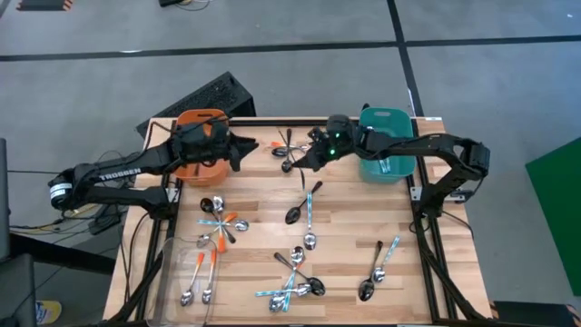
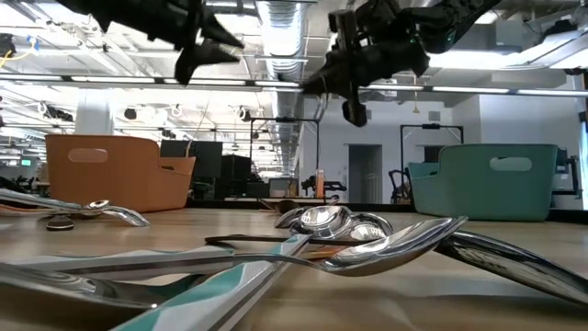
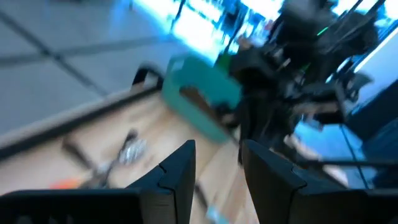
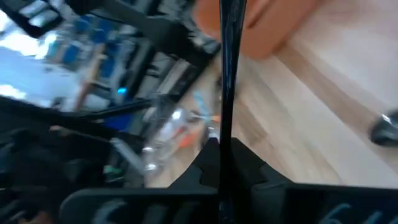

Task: Sort silverware by color (type)
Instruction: Put the black spoon into the orange bin, then put the orange spoon into the transparent bin

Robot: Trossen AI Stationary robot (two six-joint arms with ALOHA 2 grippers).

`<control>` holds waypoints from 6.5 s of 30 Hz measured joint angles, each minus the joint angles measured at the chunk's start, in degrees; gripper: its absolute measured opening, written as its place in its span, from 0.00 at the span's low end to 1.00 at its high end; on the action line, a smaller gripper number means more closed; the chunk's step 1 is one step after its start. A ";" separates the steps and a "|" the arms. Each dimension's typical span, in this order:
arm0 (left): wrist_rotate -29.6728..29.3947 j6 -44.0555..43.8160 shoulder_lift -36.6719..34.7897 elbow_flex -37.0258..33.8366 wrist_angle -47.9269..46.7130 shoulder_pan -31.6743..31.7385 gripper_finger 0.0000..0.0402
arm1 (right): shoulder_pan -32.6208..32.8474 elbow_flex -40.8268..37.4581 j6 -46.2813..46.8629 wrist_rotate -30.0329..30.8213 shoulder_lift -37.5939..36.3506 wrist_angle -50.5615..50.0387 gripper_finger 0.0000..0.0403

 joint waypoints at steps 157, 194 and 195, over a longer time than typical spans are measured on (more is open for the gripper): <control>-7.04 3.79 0.15 20.86 -31.48 1.49 0.39 | 0.99 8.50 -32.20 22.76 0.74 -21.00 0.25; -0.33 4.57 1.32 3.13 -19.49 0.67 0.39 | -10.76 19.34 -15.14 28.15 21.87 -33.75 0.48; -0.30 4.26 1.32 3.13 -19.99 0.67 0.39 | -11.50 19.99 -13.06 26.29 22.17 -33.72 0.48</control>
